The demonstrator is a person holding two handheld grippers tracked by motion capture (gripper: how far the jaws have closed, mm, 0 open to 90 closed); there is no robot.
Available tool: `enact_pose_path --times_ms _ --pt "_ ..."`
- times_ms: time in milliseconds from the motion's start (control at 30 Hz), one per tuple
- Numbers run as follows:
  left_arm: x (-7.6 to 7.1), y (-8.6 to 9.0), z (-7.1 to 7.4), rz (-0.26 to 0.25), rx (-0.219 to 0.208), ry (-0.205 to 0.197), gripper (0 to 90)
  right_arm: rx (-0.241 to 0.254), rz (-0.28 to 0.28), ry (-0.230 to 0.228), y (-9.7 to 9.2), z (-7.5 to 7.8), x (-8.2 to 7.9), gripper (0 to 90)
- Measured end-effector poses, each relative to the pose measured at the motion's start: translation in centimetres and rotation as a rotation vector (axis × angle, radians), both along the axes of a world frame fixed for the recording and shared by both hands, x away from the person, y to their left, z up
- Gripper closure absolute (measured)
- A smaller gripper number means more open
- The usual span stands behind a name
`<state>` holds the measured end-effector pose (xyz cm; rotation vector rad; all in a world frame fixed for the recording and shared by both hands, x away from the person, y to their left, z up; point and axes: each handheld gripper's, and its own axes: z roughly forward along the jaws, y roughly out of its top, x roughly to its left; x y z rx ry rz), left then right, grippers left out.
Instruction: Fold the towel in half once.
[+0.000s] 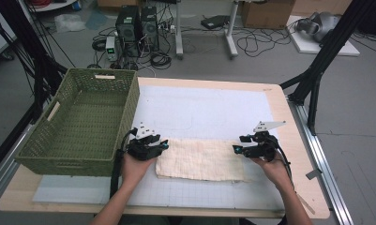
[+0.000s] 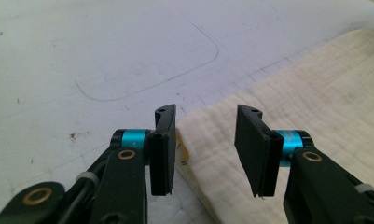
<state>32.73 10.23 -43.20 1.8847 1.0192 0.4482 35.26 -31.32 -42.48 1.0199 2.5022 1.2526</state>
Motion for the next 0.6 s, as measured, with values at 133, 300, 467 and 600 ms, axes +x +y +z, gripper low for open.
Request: enact_pose_path --times_ms 133,300,467,600 --pt "0.03 -0.11 -0.08 -0.006 -0.006 0.003 58.0 0.002 -0.001 -0.010 -0.11 -0.47 -0.12 39.3" --pt "0.00 -0.21 -0.04 -0.007 -0.017 0.003 57.6 0.007 0.003 -0.019 0.04 -0.41 -0.19 38.3" --pt "0.06 -0.28 -0.02 -0.011 -0.023 0.009 57.5 0.017 0.006 -0.025 0.22 -0.43 -0.15 37.7" --pt "0.20 -0.32 -0.03 -0.010 -0.037 0.009 57.7 0.021 0.006 -0.024 0.43 -0.56 -0.02 37.5"
